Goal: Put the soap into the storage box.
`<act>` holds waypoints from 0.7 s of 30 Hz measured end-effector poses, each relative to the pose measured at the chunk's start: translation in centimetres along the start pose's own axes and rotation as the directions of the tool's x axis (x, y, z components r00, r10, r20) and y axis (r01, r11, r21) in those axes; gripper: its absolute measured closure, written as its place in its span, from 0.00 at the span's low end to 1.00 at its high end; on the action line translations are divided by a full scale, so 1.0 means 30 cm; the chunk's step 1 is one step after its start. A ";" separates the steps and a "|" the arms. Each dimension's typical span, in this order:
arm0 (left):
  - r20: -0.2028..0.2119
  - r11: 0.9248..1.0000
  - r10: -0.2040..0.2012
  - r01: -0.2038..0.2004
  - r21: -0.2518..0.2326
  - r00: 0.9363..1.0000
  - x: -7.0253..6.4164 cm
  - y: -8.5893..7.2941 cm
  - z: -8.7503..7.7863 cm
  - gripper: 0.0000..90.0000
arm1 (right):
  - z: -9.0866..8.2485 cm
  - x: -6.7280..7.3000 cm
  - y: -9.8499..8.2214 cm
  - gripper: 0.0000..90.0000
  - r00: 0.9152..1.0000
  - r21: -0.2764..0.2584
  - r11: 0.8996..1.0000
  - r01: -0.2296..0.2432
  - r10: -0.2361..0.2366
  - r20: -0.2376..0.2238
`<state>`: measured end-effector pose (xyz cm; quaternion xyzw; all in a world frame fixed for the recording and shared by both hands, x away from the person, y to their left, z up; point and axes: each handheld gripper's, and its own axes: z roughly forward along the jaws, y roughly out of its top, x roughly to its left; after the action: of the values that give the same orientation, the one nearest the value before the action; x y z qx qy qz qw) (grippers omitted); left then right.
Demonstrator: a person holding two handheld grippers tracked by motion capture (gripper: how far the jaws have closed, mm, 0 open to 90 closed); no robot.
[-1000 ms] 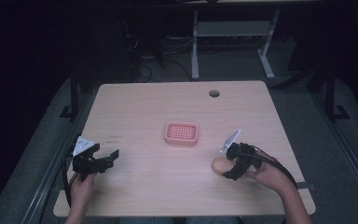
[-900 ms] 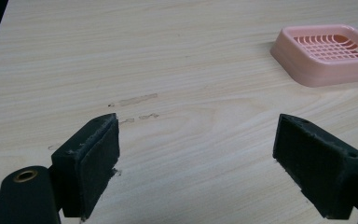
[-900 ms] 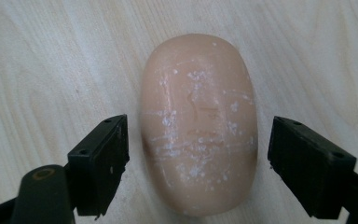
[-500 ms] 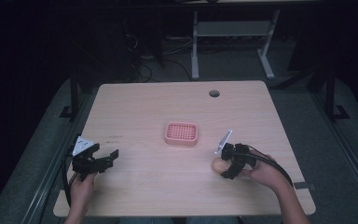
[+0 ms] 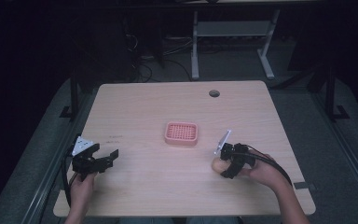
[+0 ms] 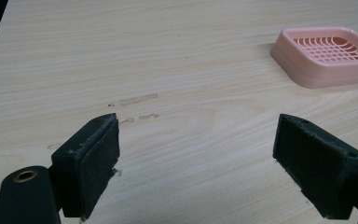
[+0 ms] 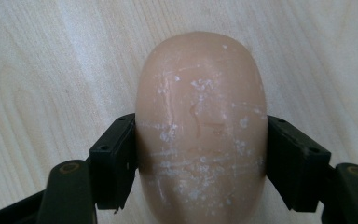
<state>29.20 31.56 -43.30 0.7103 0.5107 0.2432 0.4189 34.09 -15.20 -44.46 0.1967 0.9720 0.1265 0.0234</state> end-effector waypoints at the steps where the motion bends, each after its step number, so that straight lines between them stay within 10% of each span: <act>1: 0.000 1.000 0.000 0.000 0.000 1.000 0.000 0.000 0.000 0.16 | 0.000 0.000 0.000 0.34 1.000 0.000 1.000 0.000 0.000 0.000; 21: -0.003 1.000 -0.011 0.011 -0.004 1.000 0.010 -0.001 -0.005 0.16 | -0.026 -0.003 0.030 0.35 0.999 0.001 0.999 0.042 -0.042 0.001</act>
<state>29.17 31.90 -43.27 0.7062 0.5148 0.2432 0.4209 34.44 -14.61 -43.48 0.1762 0.9760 0.1255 0.0263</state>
